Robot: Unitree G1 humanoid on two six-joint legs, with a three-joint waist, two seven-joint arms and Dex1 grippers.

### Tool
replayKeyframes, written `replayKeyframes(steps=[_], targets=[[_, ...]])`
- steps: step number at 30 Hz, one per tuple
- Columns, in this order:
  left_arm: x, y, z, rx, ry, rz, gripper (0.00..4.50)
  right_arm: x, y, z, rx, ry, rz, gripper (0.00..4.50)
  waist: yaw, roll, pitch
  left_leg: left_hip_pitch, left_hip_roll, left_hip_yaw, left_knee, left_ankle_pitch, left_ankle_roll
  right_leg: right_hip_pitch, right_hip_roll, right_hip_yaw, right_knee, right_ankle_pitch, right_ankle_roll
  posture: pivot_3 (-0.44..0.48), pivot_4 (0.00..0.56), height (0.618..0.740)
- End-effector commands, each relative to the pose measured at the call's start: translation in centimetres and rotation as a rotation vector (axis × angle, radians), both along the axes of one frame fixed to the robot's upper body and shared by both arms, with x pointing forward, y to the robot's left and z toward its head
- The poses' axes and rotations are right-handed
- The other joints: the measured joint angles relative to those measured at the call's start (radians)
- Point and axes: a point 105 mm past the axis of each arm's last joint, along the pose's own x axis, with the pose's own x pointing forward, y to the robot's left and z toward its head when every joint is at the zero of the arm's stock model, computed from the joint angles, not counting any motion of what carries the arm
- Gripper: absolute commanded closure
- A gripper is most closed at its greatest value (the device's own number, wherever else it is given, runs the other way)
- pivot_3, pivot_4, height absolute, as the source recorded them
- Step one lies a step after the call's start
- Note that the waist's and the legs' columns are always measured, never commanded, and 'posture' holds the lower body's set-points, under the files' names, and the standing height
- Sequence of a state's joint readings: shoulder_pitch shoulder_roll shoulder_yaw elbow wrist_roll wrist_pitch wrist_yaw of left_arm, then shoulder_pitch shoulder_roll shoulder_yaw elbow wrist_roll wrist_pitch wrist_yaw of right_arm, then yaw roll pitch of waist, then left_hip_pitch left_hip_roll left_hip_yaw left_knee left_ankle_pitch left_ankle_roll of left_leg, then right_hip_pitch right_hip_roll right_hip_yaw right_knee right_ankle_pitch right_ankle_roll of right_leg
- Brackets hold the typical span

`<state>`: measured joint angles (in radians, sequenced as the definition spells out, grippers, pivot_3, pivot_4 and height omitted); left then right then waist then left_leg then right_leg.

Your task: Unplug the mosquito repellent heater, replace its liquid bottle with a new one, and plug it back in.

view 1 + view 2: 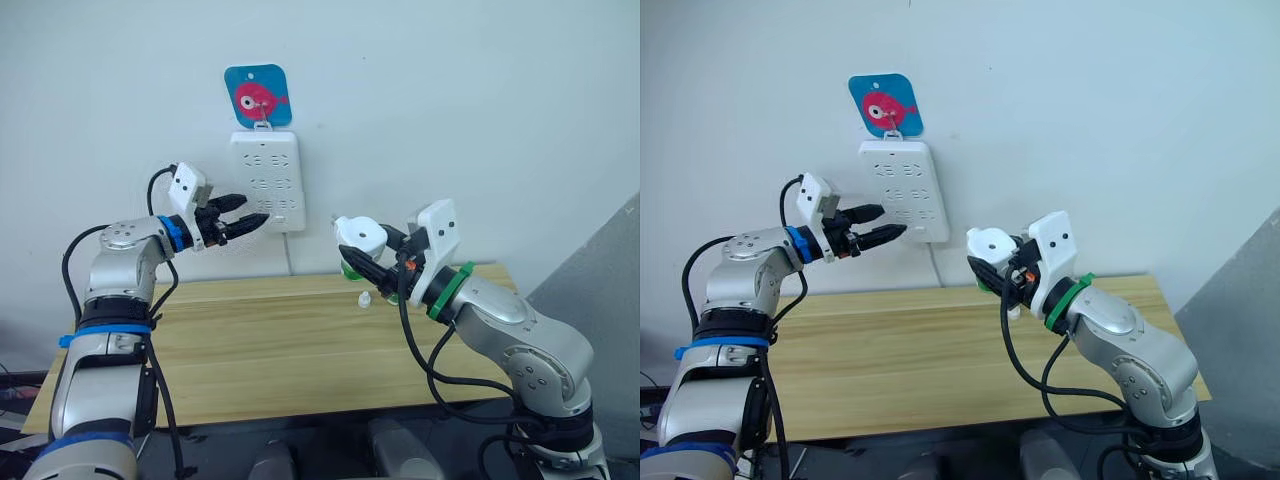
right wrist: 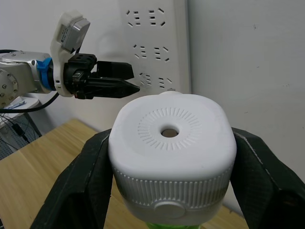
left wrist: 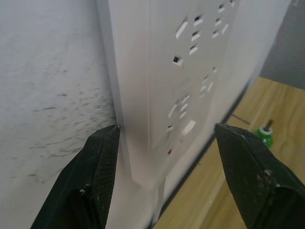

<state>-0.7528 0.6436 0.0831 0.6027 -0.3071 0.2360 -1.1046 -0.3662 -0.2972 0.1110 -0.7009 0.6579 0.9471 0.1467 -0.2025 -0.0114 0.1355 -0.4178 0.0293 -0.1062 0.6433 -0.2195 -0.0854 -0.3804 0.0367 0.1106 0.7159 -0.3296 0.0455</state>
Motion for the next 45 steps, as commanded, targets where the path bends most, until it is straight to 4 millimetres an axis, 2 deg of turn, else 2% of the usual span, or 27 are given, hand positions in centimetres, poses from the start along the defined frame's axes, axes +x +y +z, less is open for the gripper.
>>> replayKeyframes(steps=[1,8,13,16,24,25,32,35,42,45], targets=[[0.0,-0.1,2.0,0.005,-0.032,-0.037,1.24,-1.0,0.6,1.7,0.019,-0.082,0.050,1.50,-0.001,0.000,0.000,0.000,0.000,0.000,0.000,0.000,0.000,0.000,0.000,0.000,0.000,0.000,0.000,-0.219,0.079,0.711],[-0.1,-1.7,2.3,-0.020,-0.009,-0.109,1.24,-1.3,1.0,1.7,-0.004,-0.084,0.115,1.50,-0.003,0.000,0.000,0.000,0.000,0.000,0.000,0.000,0.000,0.000,0.000,0.000,0.000,0.000,0.000,-0.230,0.078,0.711],[0.3,-2.0,2.5,-0.039,-0.004,-0.103,1.24,-1.5,2.0,1.8,-0.018,-0.072,0.190,1.50,-0.007,0.000,0.000,0.000,0.000,0.000,0.000,0.000,0.000,0.000,0.000,0.000,0.000,0.000,0.000,-0.245,0.081,0.711],[0.7,-2.4,2.5,-0.053,-0.003,-0.101,1.81,-1.3,2.8,1.8,-0.028,-0.056,0.230,1.50,-0.014,0.000,0.000,0.000,0.000,-0.001,0.000,0.000,0.000,0.000,0.000,-0.001,0.000,0.000,0.000,-0.245,0.081,0.711],[0.9,-3.2,2.5,-0.086,0.002,-0.116,4.29,-0.2,3.8,2.4,-0.002,-0.019,0.235,1.50,-0.019,0.000,0.000,-0.001,0.000,-0.003,0.000,0.000,0.000,0.000,-0.001,-0.003,0.000,0.000,0.000,-0.245,0.084,0.711],[0.9,-3.2,2.5,-0.088,0.002,-0.117,4.50,-0.2,3.8,2.5,-0.001,-0.020,0.233,1.50,-0.019,0.000,0.000,-0.001,-0.001,-0.004,0.000,0.000,0.000,0.000,-0.001,-0.004,0.000,0.000,0.000,-0.244,0.085,0.711],[0.7,-2.4,2.6,-0.129,0.002,-0.097,4.50,-0.4,3.6,2.5,0.002,-0.020,0.228,1.50,-0.019,0.000,0.000,-0.003,-0.001,-0.006,0.001,0.000,0.000,0.000,-0.003,-0.007,0.001,0.000,0.000,-0.253,0.088,0.711],[0.5,-1.5,2.5,-0.101,-0.017,-0.077,3.93,-0.6,3.4,2.6,-0.006,-0.030,0.228,1.50,-0.022,0.000,0.000,-0.002,-0.001,-0.006,0.001,0.000,0.000,0.000,-0.003,-0.007,0.001,0.000,0.000,-0.263,0.090,0.711],[-0.7,1.3,2.5,-0.084,-0.006,-0.002,1.80,-1.2,3.3,2.6,-0.022,-0.046,0.240,1.50,-0.036,0.000,0.000,-0.002,-0.001,-0.006,0.000,0.000,0.000,0.000,-0.003,-0.007,0.001,0.000,0.000,-0.252,0.094,0.711],[-1.1,1.8,2.3,-0.054,-0.009,0.019,0.87,-1.3,3.2,2.6,-0.029,-0.050,0.241,1.50,-0.039,0.000,0.000,-0.002,-0.001,-0.006,0.000,0.000,0.000,0.000,-0.003,-0.007,0.001,0.000,0.000,-0.245,0.094,0.711]])
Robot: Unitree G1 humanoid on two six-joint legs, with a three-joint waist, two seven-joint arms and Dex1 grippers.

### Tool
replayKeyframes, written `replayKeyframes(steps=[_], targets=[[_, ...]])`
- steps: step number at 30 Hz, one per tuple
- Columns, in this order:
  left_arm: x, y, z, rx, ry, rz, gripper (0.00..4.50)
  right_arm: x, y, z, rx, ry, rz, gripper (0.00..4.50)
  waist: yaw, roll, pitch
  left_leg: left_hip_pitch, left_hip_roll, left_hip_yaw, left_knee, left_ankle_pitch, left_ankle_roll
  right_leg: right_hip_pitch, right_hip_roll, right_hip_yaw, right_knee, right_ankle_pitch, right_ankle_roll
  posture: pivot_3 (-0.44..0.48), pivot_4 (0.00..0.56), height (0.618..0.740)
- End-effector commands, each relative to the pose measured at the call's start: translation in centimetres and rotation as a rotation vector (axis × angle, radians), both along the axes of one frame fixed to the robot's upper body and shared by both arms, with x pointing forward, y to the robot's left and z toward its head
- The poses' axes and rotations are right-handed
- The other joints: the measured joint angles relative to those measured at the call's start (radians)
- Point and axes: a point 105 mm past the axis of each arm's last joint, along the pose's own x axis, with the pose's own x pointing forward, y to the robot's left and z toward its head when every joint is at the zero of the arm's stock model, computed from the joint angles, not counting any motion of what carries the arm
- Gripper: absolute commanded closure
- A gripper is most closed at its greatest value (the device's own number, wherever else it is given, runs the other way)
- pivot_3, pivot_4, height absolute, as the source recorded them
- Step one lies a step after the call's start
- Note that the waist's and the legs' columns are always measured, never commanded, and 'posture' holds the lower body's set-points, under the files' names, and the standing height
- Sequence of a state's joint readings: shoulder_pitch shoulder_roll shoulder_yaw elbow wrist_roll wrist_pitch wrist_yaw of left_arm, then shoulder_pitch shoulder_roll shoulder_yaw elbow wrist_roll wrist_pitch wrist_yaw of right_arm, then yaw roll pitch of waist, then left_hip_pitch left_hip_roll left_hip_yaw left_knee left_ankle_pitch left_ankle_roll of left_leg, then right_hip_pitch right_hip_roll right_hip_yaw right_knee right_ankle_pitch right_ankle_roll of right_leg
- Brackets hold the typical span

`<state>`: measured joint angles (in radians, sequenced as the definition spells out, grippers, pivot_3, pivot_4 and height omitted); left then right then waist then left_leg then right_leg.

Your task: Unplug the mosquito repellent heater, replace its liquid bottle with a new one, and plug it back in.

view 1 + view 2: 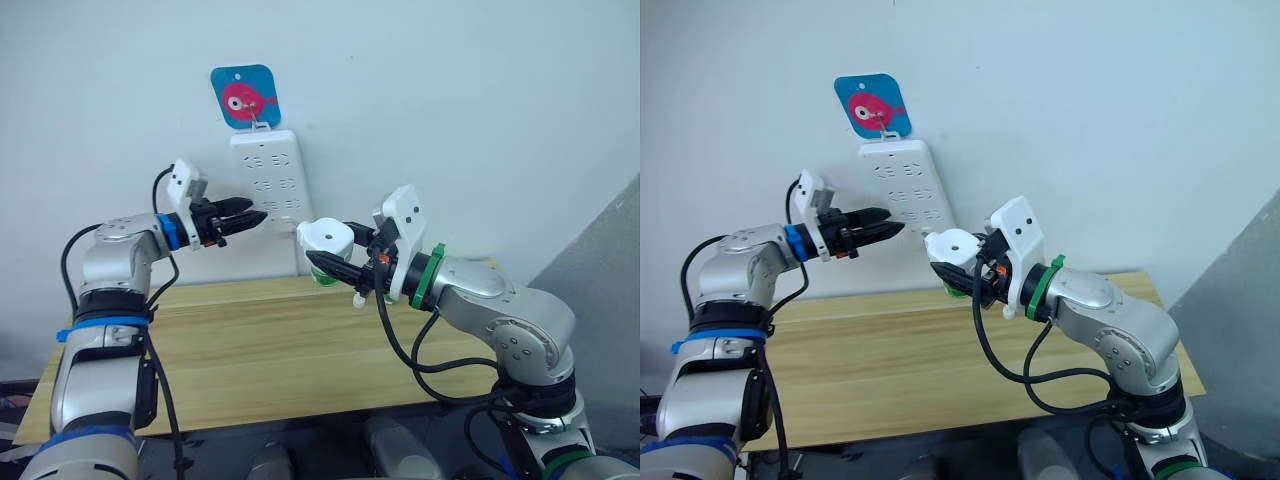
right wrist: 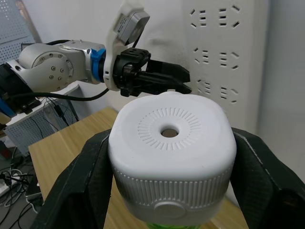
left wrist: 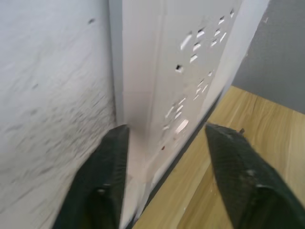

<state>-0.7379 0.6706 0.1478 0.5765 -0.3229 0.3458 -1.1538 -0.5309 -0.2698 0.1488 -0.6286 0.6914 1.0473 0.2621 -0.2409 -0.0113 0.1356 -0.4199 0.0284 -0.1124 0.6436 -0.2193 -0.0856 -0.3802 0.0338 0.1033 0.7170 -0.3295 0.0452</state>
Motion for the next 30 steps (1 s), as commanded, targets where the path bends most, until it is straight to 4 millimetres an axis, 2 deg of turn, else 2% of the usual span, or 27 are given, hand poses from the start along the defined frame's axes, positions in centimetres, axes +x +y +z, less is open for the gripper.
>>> replayKeyframes(steps=[1,5,13,22,30], targets=[[-0.5,0.5,1.8,0.011,-0.066,0.010,0.60,-0.9,0.1,1.3,0.023,-0.058,0.031,1.50,-0.001,0.000,0.000,0.000,0.000,0.000,0.000,0.000,0.000,0.000,0.000,0.000,0.000,0.000,0.000,-0.240,0.094,0.711],[-0.8,0.7,1.6,0.023,-0.056,0.016,0.60,-0.8,0.0,1.3,0.020,-0.061,0.029,1.50,-0.001,0.000,0.000,0.000,0.000,0.000,0.000,0.000,0.000,0.000,0.000,0.000,0.000,0.000,0.000,-0.240,0.094,0.711],[0.3,1.0,2.0,0.026,-0.089,0.069,0.60,-0.9,-0.1,1.1,0.018,-0.060,0.020,1.50,-0.002,0.000,0.000,0.000,0.000,0.000,0.000,0.000,0.000,0.000,0.000,0.000,0.000,0.000,0.000,-0.242,0.094,0.711],[1.3,-1.2,1.0,0.030,-0.021,-0.034,0.60,-0.9,-0.2,1.0,0.023,-0.054,0.011,1.50,-0.002,0.000,0.000,0.000,0.000,0.000,0.000,0.000,0.000,0.000,0.000,0.000,0.000,0.000,0.000,-0.248,0.096,0.711],[2.1,-2.5,1.1,0.034,0.002,-0.097,0.60,-1.2,-0.5,0.8,0.025,-0.048,0.000,1.50,0.000,0.000,0.000,0.000,-0.001,0.000,0.001,0.000,0.000,0.000,0.000,0.000,0.000,0.000,0.000,-0.265,0.093,0.711]])
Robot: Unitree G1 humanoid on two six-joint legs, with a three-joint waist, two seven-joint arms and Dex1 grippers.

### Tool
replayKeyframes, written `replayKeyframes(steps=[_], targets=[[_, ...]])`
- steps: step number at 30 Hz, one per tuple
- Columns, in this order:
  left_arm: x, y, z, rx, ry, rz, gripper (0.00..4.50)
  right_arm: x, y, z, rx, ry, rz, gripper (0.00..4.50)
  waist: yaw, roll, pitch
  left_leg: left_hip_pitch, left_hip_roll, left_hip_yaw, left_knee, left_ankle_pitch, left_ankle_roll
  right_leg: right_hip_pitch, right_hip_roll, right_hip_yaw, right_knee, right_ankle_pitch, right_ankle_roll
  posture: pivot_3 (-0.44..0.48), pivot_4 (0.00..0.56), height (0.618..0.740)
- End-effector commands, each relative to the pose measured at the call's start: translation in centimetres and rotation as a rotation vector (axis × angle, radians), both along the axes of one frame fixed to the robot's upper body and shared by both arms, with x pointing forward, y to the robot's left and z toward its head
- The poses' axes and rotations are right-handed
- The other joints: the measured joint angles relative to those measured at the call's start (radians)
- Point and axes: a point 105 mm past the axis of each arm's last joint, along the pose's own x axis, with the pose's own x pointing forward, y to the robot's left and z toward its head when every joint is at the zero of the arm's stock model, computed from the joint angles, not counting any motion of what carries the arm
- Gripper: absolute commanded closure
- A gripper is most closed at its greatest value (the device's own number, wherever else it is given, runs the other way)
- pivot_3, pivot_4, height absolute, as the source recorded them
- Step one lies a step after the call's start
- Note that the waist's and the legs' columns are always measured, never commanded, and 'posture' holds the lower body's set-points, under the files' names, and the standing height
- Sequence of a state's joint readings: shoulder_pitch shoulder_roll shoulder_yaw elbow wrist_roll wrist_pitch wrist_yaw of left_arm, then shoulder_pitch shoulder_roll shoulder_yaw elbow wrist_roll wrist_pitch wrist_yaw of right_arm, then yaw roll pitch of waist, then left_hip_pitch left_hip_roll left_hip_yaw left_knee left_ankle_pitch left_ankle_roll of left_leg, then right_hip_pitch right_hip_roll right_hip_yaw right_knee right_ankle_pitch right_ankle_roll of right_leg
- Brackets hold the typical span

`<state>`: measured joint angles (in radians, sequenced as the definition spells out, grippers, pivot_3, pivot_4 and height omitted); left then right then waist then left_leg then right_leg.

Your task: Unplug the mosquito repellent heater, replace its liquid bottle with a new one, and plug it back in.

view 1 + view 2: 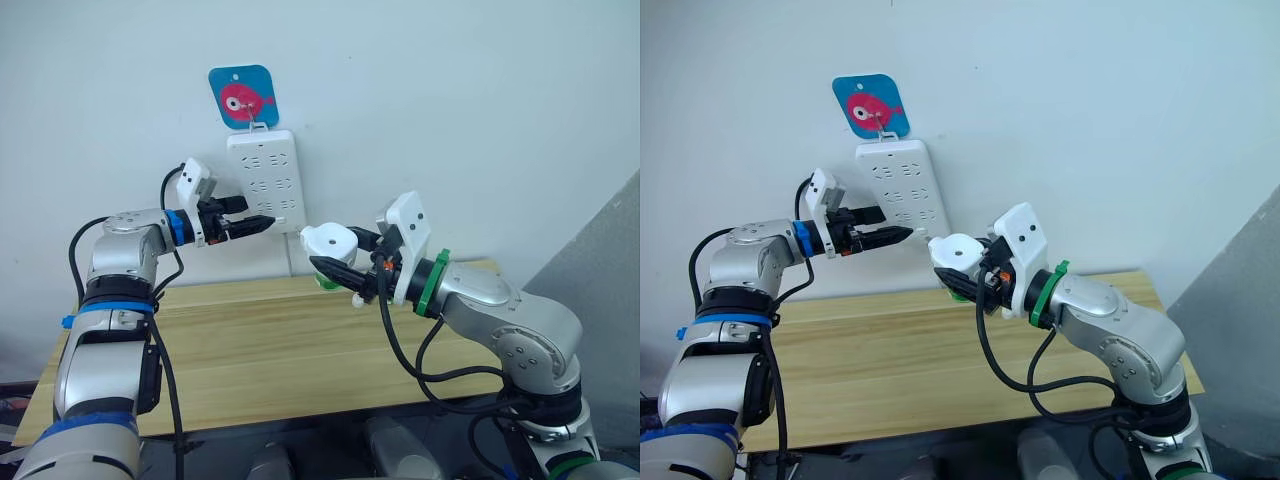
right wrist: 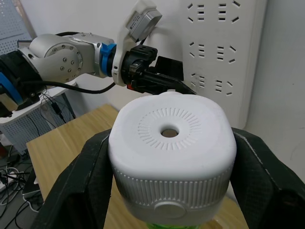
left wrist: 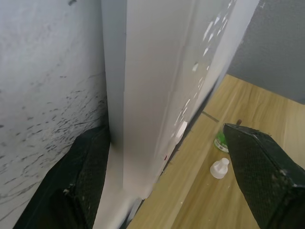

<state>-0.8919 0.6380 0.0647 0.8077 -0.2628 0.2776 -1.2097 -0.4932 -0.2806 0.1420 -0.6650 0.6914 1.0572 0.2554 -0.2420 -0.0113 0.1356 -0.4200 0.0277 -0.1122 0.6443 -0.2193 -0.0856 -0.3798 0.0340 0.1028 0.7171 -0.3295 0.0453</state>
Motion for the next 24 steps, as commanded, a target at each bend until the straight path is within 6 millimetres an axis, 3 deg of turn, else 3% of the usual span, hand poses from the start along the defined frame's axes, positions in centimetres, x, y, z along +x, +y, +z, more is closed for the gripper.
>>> replayKeyframes(steps=[1,17,23,24], targets=[[0.5,-1.1,1.6,0.005,-0.054,-0.044,0.60,-0.8,0.0,1.3,0.034,-0.053,0.015,1.50,0.002,0.000,0.000,0.000,0.000,0.000,0.000,0.000,0.000,0.000,0.000,0.000,0.000,0.000,0.000,-0.265,0.093,0.711],[0.7,-3.0,3.7,-0.095,-0.112,-0.116,0.60,-1.5,0.1,1.0,0.043,-0.037,0.054,1.50,0.016,0.000,0.000,-0.001,0.000,-0.001,0.000,0.000,0.000,-0.001,0.000,-0.001,0.000,0.000,0.000,-0.267,0.090,0.711],[0.4,-2.9,3.2,-0.091,-0.100,-0.114,0.60,-1.6,0.2,0.9,0.042,-0.035,0.055,1.50,0.016,-0.001,0.000,-0.001,0.000,-0.001,0.000,0.000,0.000,0.000,0.000,-0.001,0.000,0.000,0.000,-0.267,0.090,0.711],[0.2,-2.8,3.0,-0.094,-0.090,-0.118,0.78,-1.6,0.2,0.9,0.042,-0.036,0.055,1.50,0.016,-0.001,0.000,-0.001,0.000,-0.001,0.000,0.000,0.000,0.000,0.000,-0.001,0.000,0.000,0.000,-0.267,0.090,0.711]])
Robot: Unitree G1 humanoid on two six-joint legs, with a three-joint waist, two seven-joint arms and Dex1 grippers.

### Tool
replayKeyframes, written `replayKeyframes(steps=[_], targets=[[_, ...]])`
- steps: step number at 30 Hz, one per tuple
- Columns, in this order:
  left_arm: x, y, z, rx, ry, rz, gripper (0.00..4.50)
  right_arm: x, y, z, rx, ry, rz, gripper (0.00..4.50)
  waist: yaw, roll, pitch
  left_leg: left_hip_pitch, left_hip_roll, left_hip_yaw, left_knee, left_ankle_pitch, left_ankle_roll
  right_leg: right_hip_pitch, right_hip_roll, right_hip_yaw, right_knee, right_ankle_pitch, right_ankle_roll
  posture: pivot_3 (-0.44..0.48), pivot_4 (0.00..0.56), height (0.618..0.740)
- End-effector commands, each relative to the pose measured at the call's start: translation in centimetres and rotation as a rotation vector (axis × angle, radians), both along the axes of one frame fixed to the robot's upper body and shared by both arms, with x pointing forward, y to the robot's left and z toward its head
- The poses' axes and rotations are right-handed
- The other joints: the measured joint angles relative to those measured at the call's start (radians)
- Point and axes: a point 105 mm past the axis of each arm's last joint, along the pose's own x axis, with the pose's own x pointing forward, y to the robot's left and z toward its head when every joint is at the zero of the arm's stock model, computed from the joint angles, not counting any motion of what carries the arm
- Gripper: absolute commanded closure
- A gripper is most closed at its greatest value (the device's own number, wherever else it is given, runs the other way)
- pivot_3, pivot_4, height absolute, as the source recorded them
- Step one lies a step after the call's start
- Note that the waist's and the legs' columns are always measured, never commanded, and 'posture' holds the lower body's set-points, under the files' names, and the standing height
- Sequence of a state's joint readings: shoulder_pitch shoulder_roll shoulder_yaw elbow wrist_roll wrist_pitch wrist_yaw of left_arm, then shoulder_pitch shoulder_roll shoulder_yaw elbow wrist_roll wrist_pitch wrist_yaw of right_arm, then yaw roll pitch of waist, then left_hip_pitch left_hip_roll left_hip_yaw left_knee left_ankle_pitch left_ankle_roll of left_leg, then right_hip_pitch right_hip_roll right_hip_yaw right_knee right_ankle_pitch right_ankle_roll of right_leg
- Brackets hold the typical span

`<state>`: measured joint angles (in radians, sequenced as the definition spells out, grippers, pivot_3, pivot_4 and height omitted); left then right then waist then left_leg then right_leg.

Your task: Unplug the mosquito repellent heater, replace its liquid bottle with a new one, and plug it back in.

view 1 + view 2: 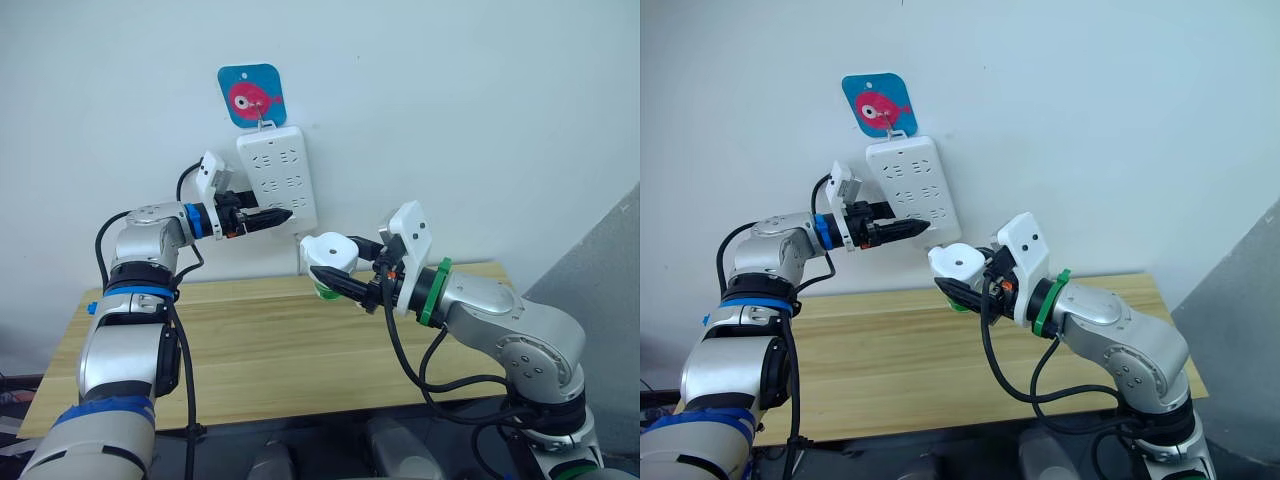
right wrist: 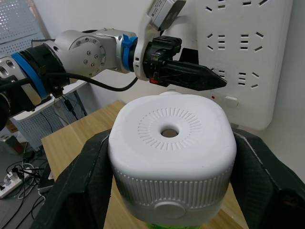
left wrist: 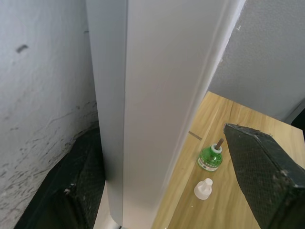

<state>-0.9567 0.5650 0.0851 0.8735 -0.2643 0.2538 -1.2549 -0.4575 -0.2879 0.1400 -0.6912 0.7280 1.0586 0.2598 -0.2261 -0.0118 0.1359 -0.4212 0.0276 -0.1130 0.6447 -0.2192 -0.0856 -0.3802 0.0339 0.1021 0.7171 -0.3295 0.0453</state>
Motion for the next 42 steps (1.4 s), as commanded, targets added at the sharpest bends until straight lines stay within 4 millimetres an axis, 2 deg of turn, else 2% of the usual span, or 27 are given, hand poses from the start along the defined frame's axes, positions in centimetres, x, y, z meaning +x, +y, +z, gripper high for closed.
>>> replayKeyframes(steps=[1,8,9,13,17,30,42], targets=[[-0.4,-0.2,2.1,-0.018,-0.066,-0.030,0.98,-0.7,0.2,1.4,0.031,-0.059,0.023,1.50,0.000,0.000,0.000,0.000,0.000,0.000,0.000,0.000,0.000,0.000,0.000,0.000,0.000,0.000,0.000,-0.267,0.090,0.711],[-0.5,-0.2,2.3,-0.027,-0.061,-0.024,3.07,1.3,0.4,1.4,0.002,-0.049,-0.066,1.50,-0.004,0.000,0.000,0.000,0.000,0.000,0.000,0.000,0.000,0.000,0.000,0.000,0.000,0.000,0.000,-0.261,0.090,0.711],[-0.5,-0.2,2.3,-0.029,-0.062,-0.021,3.14,2.0,0.6,1.3,-0.009,-0.043,-0.098,1.50,-0.006,0.000,0.000,0.000,0.000,0.000,0.000,0.000,0.000,0.000,0.000,0.000,0.000,0.000,0.000,-0.261,0.090,0.711],[-0.7,-0.3,2.2,-0.023,-0.064,-0.011,3.14,4.4,0.7,1.3,-0.041,-0.035,-0.234,1.50,-0.010,0.000,0.000,0.001,0.000,0.000,0.000,0.000,0.000,0.000,0.000,0.000,0.001,0.000,0.000,-0.260,0.090,0.711],[-1.0,-0.2,1.9,-0.008,-0.064,-0.007,3.14,5.5,1.2,1.4,-0.049,-0.034,-0.290,1.50,-0.012,0.000,0.000,0.001,0.000,0.000,0.000,0.000,0.000,0.000,-0.001,0.000,0.001,0.000,-0.001,-0.251,0.090,0.711],[-1.2,0.2,1.6,0.003,-0.069,0.027,3.15,6.5,3.8,2.4,-0.002,-0.019,-0.276,1.50,-0.022,0.000,0.000,0.001,0.000,-0.001,0.000,0.000,0.000,0.000,-0.001,-0.001,0.002,0.003,-0.005,-0.234,0.087,0.711],[-1.3,0.4,1.6,0.002,-0.066,0.035,3.15,7.6,4.0,2.9,-0.008,-0.038,-0.275,1.50,-0.026,0.000,0.000,0.002,0.000,-0.001,0.000,0.000,0.000,0.000,-0.001,-0.001,0.003,0.003,-0.005,-0.227,0.084,0.711]])
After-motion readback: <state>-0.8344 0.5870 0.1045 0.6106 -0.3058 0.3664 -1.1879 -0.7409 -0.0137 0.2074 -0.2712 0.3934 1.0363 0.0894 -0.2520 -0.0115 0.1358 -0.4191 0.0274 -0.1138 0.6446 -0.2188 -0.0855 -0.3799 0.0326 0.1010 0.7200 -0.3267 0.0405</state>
